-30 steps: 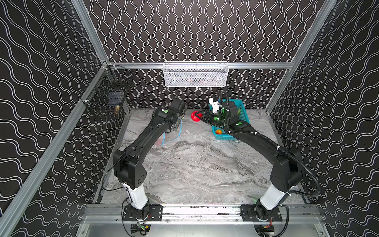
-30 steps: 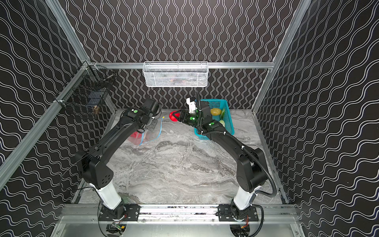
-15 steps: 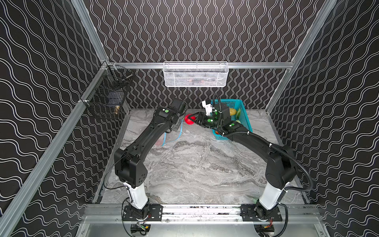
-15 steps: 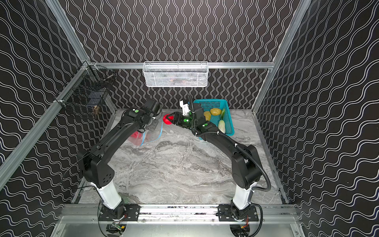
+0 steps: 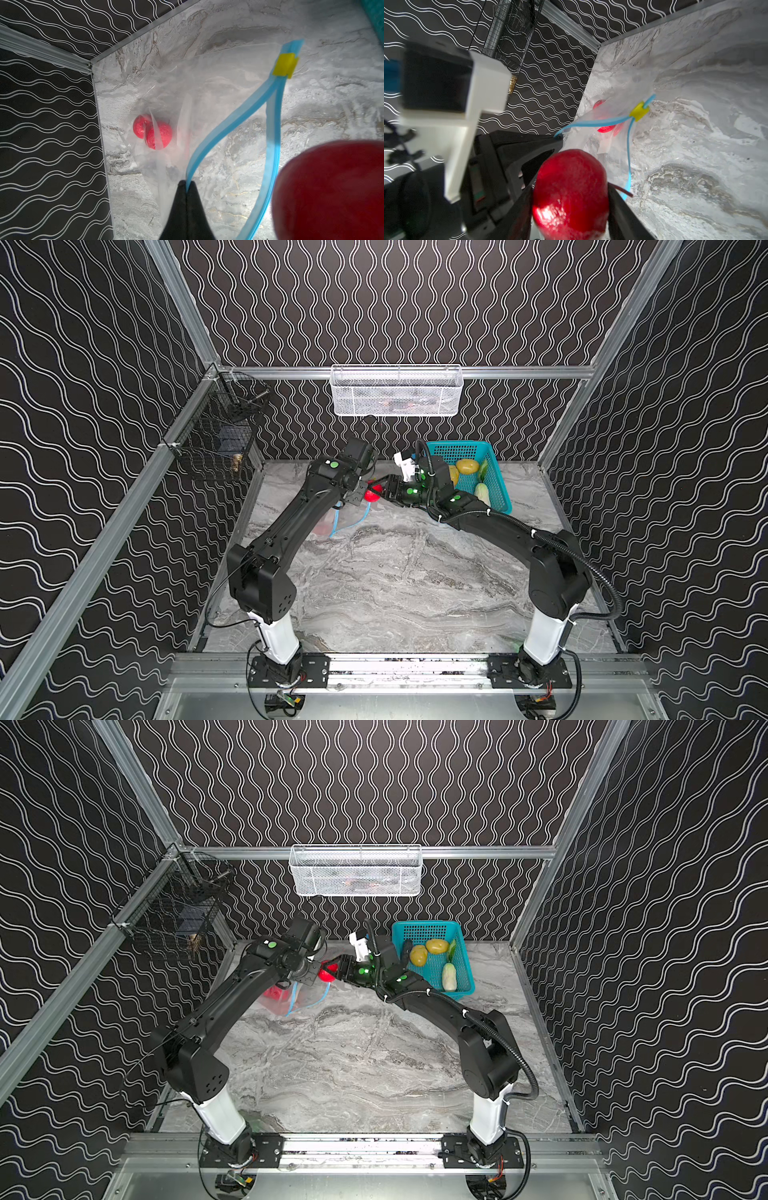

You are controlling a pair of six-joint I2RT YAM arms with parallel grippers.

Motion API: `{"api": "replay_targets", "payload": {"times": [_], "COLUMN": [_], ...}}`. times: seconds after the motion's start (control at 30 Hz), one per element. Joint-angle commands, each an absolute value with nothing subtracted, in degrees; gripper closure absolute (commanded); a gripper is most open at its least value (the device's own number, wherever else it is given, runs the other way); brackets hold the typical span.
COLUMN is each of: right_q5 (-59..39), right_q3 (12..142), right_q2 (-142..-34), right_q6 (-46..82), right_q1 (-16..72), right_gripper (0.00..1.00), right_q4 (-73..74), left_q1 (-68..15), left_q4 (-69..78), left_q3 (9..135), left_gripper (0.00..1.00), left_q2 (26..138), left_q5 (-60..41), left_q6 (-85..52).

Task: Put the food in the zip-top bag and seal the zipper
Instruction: 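Lift the red apple with the right gripper and carry it toward the bag, then lower the red apple into the bag opening and open the right gripper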

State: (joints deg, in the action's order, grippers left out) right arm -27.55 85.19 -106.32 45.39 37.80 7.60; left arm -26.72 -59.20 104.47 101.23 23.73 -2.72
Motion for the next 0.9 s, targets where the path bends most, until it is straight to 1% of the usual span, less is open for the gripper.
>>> {"api": "replay_targets", "payload": {"times": [0.0, 0.17, 0.43, 0.5, 0.7, 0.8, 0.87], "right_q5": [-26.46, -25.15, -22.0, -20.93, -19.82, -19.36, -18.98], "right_q3": [85.81, 87.14, 92.83, 93.32, 94.46, 93.1, 91.94], "right_q2": [-107.75, -110.67, -114.88, -115.38, -116.72, -115.61, -114.49], "right_q6": [45.59, 46.67, 47.63, 48.07, 49.22, 48.87, 48.57], "right_q1": [38.79, 40.24, 41.48, 41.65, 41.68, 41.75, 41.75], "right_gripper": [0.44, 0.45, 0.46, 0.44, 0.1, 0.01, 0.01], "right_q4": [9.36, 9.73, 6.86, 6.59, 6.4, 7.99, 9.21], "left_q1": [-26.68, -26.67, -26.46, -26.5, -26.52, -26.5, -26.46], "left_q4": [-59.21, -59.17, -60.64, -60.73, -60.82, -60.91, -60.99], "left_q3": [104.84, 104.94, 107.97, 108.16, 108.6, 108.72, 109.01], "left_gripper": [1.0, 1.0, 1.0, 1.0, 1.0, 1.0, 1.0], "left_q2": [100.89, 100.3, 100.63, 100.44, 100.53, 100.83, 101.03], "left_q5": [22.91, 22.46, 21.96, 21.82, 21.93, 22.05, 21.99], "left_q6": [-3.21, -3.31, -3.23, -3.13, -3.07, -3.1, -3.18]}}
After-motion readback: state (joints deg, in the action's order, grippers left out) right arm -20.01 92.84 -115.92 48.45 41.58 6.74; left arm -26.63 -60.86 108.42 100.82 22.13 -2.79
